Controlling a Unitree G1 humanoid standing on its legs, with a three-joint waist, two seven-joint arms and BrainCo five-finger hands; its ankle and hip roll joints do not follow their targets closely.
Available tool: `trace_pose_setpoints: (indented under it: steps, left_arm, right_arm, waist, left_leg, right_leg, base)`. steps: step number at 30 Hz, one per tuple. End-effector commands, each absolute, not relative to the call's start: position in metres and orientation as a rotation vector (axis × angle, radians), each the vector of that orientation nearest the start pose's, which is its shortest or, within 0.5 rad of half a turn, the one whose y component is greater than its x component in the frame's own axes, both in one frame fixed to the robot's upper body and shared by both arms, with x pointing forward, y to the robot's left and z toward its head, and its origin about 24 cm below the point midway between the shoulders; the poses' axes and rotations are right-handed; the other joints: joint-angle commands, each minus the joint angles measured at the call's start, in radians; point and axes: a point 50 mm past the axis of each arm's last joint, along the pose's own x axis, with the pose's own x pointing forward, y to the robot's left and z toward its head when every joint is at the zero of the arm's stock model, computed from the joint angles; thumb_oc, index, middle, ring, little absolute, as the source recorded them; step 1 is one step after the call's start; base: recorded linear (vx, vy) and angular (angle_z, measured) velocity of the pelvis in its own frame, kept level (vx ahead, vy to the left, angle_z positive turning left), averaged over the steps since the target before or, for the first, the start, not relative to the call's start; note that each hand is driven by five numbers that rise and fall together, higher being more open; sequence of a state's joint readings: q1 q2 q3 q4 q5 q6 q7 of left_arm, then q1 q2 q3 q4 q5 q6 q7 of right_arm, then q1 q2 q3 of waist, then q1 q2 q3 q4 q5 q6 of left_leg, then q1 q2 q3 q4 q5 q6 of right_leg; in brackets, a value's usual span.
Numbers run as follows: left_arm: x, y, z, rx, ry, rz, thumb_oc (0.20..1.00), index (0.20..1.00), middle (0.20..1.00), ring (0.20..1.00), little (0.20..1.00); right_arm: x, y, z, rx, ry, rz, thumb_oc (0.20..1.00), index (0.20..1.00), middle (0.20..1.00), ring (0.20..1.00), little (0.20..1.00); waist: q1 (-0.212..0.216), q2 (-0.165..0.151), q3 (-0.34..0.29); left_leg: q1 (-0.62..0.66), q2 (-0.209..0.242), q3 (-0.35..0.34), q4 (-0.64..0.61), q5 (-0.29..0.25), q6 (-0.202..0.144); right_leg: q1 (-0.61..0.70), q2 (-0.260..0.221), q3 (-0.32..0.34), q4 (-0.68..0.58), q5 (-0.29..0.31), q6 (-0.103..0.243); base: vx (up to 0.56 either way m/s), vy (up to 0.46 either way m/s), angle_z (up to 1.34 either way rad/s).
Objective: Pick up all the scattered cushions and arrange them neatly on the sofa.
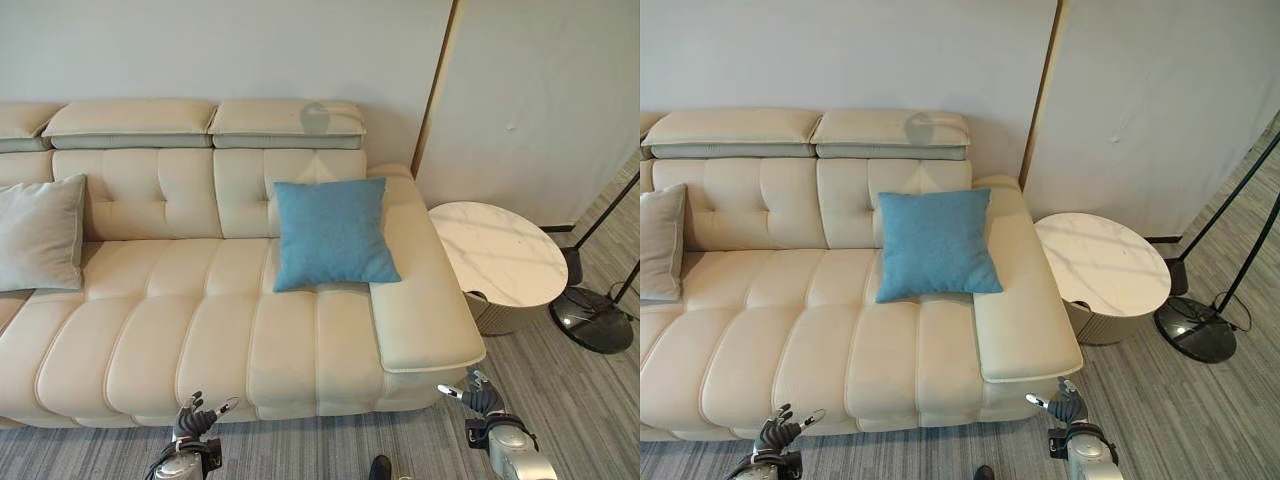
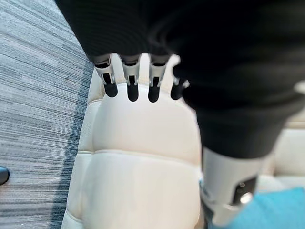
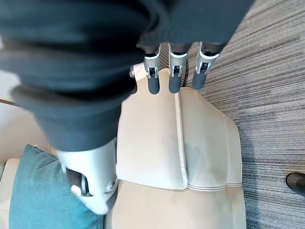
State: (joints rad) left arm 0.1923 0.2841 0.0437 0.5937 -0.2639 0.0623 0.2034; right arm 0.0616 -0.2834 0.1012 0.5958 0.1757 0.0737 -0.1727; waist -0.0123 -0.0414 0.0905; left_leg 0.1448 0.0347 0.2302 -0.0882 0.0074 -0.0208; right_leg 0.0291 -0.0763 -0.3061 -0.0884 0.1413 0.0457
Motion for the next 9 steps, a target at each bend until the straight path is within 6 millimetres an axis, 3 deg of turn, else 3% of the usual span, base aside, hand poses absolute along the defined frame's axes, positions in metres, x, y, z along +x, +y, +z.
trace_pose_setpoints:
  steps: [1, 9]
  left_arm:
    - [0.1493, 0.2731, -0.0920, 0.063, 0.709, 0.491, 1.000, 1.000, 1.000, 1.000, 1.000]
    - [0.1495, 0.2730, -0.0930, 0.070, 0.718, 0.486, 1.000, 1.000, 1.000, 1.000, 1.000]
  right_arm:
    - [0.2121, -0.2331, -0.0708, -0.211, 0.586, -0.226, 1.000, 1.000, 1.000, 1.000, 1.000]
    - [0.2153, -0.2280, -0.0706, -0.219, 0.584, -0.211, 1.000, 1.000, 1.000, 1.000, 1.000]
  waist:
    - [0.017, 0.004, 0.014]
    - [0.031, -0.002, 0.018]
  left_leg:
    - [-0.014, -0.013, -0.015, 0.001, -0.073, -0.011]
    - [-0.021, -0.011, -0.032, 0.001, -0.068, -0.018]
  right_leg:
    - [0.098, 0.008, -0.015, 0.001, -0.181, 0.050]
    - [0.110, 0.004, -0.054, 0.001, -0.186, 0.049]
  base:
    - [-0.01, -0.005, 0.07]
    - [0.00, -0.010, 0.20]
